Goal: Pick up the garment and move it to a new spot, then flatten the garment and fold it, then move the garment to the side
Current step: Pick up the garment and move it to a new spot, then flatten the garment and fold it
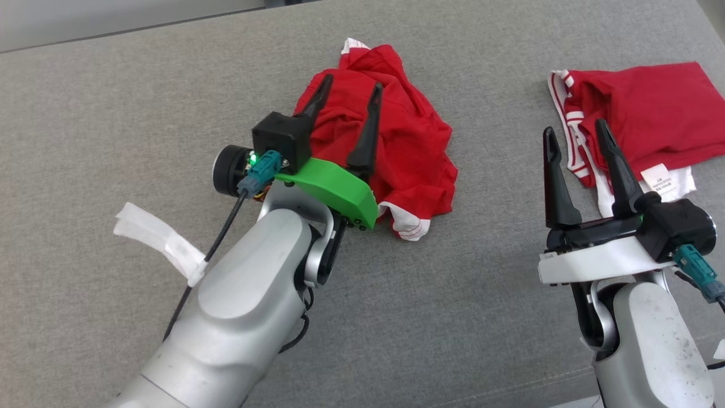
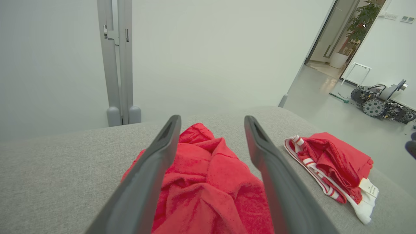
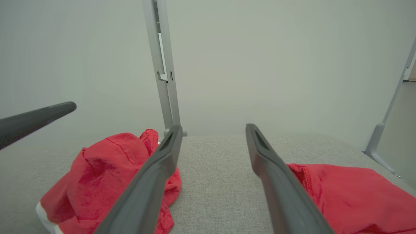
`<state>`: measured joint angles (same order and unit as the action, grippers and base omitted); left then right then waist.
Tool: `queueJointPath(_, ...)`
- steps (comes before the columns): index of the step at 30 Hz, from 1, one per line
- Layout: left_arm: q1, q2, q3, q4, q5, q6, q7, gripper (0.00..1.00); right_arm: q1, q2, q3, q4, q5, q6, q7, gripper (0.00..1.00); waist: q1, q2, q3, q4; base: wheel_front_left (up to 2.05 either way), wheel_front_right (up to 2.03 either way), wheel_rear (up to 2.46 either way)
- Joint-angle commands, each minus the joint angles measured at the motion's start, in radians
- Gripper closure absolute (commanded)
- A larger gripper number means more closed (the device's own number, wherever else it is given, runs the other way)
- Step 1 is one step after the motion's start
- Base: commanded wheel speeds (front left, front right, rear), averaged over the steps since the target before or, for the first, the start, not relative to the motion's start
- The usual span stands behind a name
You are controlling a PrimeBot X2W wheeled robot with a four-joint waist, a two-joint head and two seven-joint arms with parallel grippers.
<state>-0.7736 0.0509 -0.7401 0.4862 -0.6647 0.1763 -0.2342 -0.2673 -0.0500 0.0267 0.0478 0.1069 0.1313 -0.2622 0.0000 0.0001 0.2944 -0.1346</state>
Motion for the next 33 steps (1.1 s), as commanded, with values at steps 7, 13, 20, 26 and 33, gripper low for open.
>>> queueJointPath(7, 0.103, 0.120, 0.106, -0.099, 0.018, -0.005, -0.031, 0.00, 0.061, -0.002, 0.008, 0.040, -0.013, -0.001, -0.003, 0.00, 0.0000, -0.0001, -0.101, 0.130, 0.00, 0.00, 0.00)
queueJointPath(13, 0.288, 0.197, 0.216, -0.219, 0.072, -0.039, -0.030, 0.00, 0.108, -0.002, 0.025, 0.072, -0.006, -0.001, -0.003, 0.00, 0.0000, -0.0001, -0.140, 0.168, 0.00, 0.00, 0.00)
queueJointPath(20, 0.524, 0.177, 0.360, -0.322, 0.187, -0.067, -0.031, 0.00, 0.147, -0.002, 0.045, 0.090, 0.016, -0.001, -0.003, 0.00, 0.0000, -0.0001, -0.160, 0.176, 0.00, 0.00, 0.00)
queueJointPath(26, 0.610, 0.103, 0.459, -0.365, 0.278, -0.111, -0.031, 0.00, 0.162, -0.002, 0.042, 0.088, 0.023, -0.001, -0.003, 0.00, 0.0000, -0.0001, -0.159, 0.182, 0.00, 0.00, 0.00)
queueJointPath(33, 0.617, 0.053, 0.519, -0.347, 0.339, -0.180, -0.031, 0.00, 0.156, -0.002, 0.044, 0.097, 0.026, -0.001, -0.003, 0.00, 0.0000, -0.0001, -0.154, 0.175, 0.00, 0.00, 0.00)
